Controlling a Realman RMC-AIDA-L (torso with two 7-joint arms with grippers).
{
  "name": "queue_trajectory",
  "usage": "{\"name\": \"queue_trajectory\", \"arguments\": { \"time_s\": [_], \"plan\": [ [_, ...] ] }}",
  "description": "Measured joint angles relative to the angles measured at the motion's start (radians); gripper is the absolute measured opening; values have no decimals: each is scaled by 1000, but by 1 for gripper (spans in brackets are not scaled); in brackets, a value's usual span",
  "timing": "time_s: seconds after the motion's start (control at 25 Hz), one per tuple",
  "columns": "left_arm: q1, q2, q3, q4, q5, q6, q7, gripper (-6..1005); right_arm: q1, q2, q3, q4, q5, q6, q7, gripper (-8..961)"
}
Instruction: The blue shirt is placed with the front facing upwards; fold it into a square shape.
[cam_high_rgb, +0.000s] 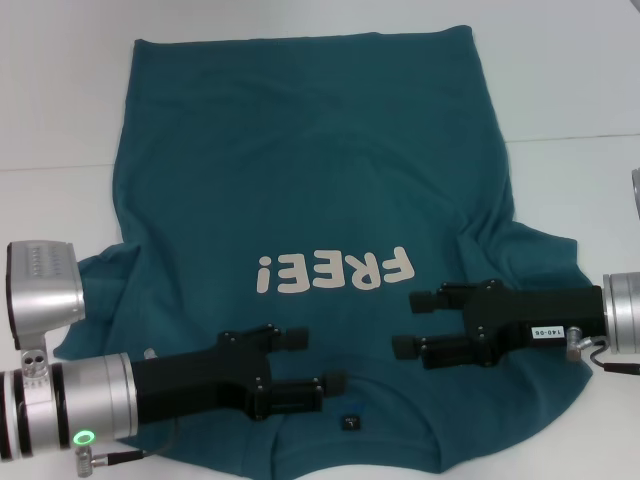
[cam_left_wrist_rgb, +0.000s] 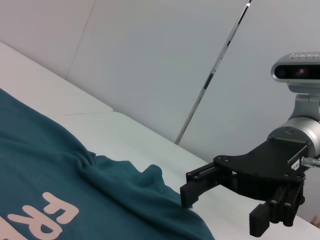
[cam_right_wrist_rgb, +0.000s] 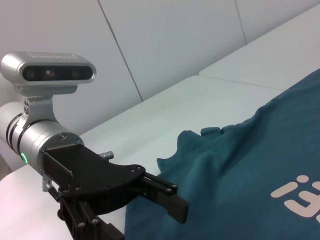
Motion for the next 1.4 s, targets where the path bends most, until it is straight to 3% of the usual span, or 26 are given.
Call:
{"name": "queue_trajectory", "arguments": {
  "time_s": [0.64,1.12,1.4],
  "plan": [
    [3,0,-16,0,-11,-10,-5,884,1,0,0,0,0,3,6,881],
    [37,21,-253,12,-14,-169,-75,868,3,8,3,0,9,3,23,881],
    [59,28,-346,24,-13,-258,-100,859,6,11,3,-6,26,-1,24,881]
  ]
}}
